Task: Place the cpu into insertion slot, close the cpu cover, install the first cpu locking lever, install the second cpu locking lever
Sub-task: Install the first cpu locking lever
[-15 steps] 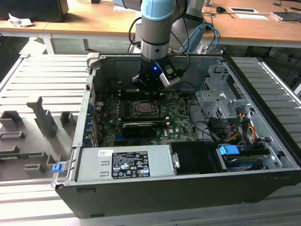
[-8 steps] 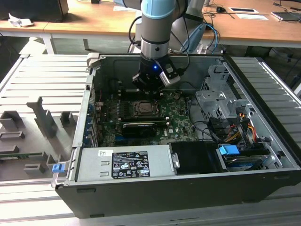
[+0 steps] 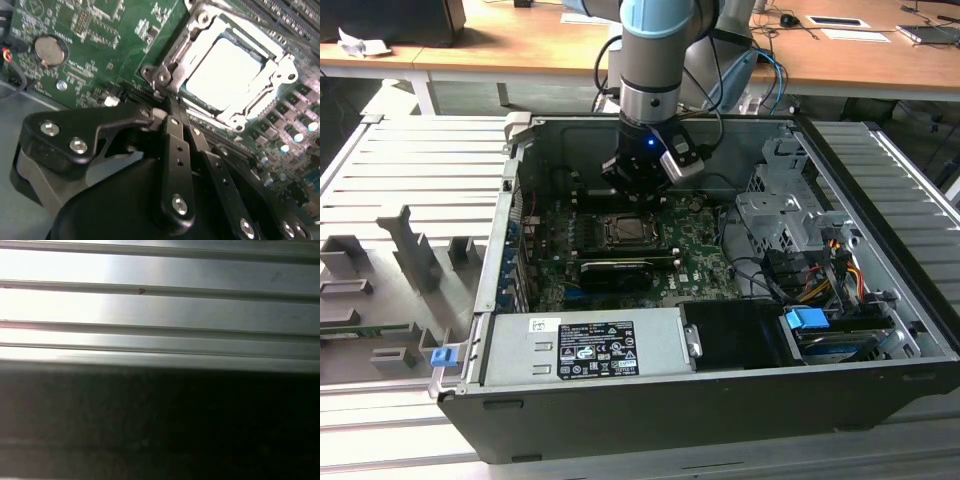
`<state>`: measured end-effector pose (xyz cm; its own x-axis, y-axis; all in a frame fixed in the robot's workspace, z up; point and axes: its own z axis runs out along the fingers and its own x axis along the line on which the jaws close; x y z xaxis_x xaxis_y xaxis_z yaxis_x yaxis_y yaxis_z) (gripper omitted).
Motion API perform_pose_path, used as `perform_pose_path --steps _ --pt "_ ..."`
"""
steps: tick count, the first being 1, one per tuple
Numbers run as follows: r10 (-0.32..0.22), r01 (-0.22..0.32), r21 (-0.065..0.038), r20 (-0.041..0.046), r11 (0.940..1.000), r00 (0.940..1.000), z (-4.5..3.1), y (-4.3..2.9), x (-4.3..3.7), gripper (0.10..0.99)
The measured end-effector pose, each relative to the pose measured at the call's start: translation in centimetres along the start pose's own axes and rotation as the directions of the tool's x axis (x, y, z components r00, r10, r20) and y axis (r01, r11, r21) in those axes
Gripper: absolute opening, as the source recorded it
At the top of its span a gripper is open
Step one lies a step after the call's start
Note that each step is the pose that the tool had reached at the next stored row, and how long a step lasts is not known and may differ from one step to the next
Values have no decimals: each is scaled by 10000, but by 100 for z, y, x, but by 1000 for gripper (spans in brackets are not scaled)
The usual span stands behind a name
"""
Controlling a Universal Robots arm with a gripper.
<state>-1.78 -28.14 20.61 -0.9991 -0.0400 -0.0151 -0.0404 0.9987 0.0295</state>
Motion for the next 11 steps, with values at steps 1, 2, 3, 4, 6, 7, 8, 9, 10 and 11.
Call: perform_pose_path --steps 1,2,3,4,6,7,8,9,10,11 --pt "-1 1 57 -1 10000 10000 8 0 -1 106" --pt "-3 4 133 -6 9999 10000 16 1 -2 106" --pt "-5 5 168 -8 9999 10000 21 1 -3 106" --pt "-5 5 194 -8 9998 10000 25 2 -3 106" --pt "-5 6 245 -12 9997 10000 32 4 -5 106" --pt "-6 7 252 -15 9997 10000 36 6 -6 106" --pt "-4 5 256 -14 9997 10000 41 10 -7 106" --pt "-4 4 251 -12 9997 10000 46 14 -8 106" --pt "-5 5 234 -10 9997 10000 50 16 -9 106" --pt "-5 6 200 -10 9998 10000 54 17 -10 106"
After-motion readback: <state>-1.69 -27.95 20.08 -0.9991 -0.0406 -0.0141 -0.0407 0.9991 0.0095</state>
